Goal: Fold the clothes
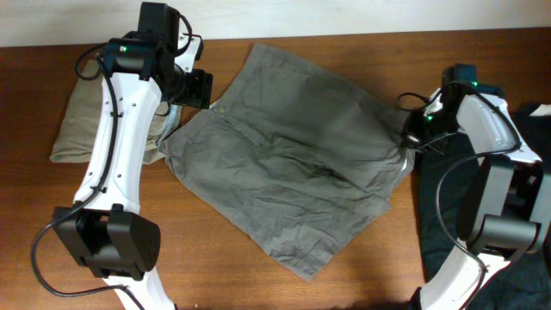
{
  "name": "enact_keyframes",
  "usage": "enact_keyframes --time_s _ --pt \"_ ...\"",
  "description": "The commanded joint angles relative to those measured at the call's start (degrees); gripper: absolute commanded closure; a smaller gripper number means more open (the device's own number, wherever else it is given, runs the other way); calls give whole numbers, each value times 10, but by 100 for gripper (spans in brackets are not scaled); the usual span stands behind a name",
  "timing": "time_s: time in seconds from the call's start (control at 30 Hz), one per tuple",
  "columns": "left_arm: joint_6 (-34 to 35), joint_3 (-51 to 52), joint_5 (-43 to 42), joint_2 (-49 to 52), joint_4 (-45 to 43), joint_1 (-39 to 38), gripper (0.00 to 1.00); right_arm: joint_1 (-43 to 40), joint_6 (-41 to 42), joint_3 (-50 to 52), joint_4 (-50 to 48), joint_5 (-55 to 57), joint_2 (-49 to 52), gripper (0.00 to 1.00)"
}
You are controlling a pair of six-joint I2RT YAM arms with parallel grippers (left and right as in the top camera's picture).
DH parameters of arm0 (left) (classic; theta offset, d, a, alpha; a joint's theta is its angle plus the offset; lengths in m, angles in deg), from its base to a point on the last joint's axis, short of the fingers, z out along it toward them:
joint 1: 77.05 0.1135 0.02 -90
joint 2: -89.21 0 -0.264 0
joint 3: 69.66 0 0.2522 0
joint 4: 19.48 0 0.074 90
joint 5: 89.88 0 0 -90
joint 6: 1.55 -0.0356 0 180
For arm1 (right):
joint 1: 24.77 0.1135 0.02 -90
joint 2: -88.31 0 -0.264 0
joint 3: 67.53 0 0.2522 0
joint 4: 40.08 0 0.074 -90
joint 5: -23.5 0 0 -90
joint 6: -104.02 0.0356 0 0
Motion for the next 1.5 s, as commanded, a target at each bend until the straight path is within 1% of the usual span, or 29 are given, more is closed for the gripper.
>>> enact_keyframes --time_s 0.0,0.03,0.07,0.1,0.17,0.23,0.3,0.33,0.37,0.4,0.47,0.57,0.63,0.73,0.83,0.97,1.0,1.07,1.1,1.17,1.2,1.27,1.37,1.4,1.47 --pt "-1 -5 -2 -4 1 1 27 -18 -5 -7 -5 36 -10 85" --pt "-1 -5 -2 -4 1 1 27 -19 -5 -7 -7 45 -10 81" --pt "-1 -5 -2 -4 1 1 27 -19 -5 -7 -9 57 -10 73" --pt "-1 -5 -2 -4 3 1 27 -19 -5 -7 -10 61 -10 58" --pt "-1 -5 -2 -4 13 1 26 -22 -5 -7 -19 61 -10 51" --pt "-1 -5 -2 -4 31 1 23 -23 -8 -7 -43 60 -10 51" --pt "-1 -5 -2 -4 47 1 23 -23 -34 -7 -69 49 -10 52" --pt "-1 -5 -2 -4 59 1 23 -22 -35 -7 -96 42 -10 66" --pt "-1 -4 -2 -4 67 1 23 -21 -35 -7 -110 39 -10 74" --pt "-1 -2 -2 -4 71 1 23 -21 -35 -7 -125 39 -9 80" --pt "-1 -1 -2 -4 78 1 23 -21 -33 -7 -135 35 -5 84" --pt "-1 0 -2 -4 85 1 24 -13 -33 -7 -136 31 20 89" --pt "-1 0 -2 -4 84 1 24 -5 -33 -7 -136 24 38 89" --pt "-1 0 -2 -4 85 1 23 8 -12 -7 -170 29 78 92" --pt "-1 0 -2 -4 84 1 23 9 46 -7 -250 47 113 94" --pt "-1 0 -14 -4 82 1 23 2 73 -10 -339 54 127 96" --pt "-1 0 -23 -4 80 1 23 1 73 -17 -343 53 126 96" --pt "-1 0 -26 -3 75 1 22 -4 68 -53 -313 35 119 96" --pt "-1 0 -26 -2 71 1 22 -7 52 -72 -293 11 111 95" --pt "-9 2 -21 5 74 1 22 -7 23 -111 -251 -32 92 88" --pt "-10 20 14 12 76 1 23 -7 5 -154 -201 -60 68 85" --pt "-9 50 39 21 71 5 23 -7 -8 -193 -154 -86 41 82" --pt "11 114 39 44 41 28 24 -6 -10 -247 -66 -129 -23 74" --pt "13 142 38 51 18 39 24 -6 -10 -250 -53 -145 -43 69" --pt "13 180 39 57 -4 54 24 -6 -12 -250 -31 -170 -71 51"
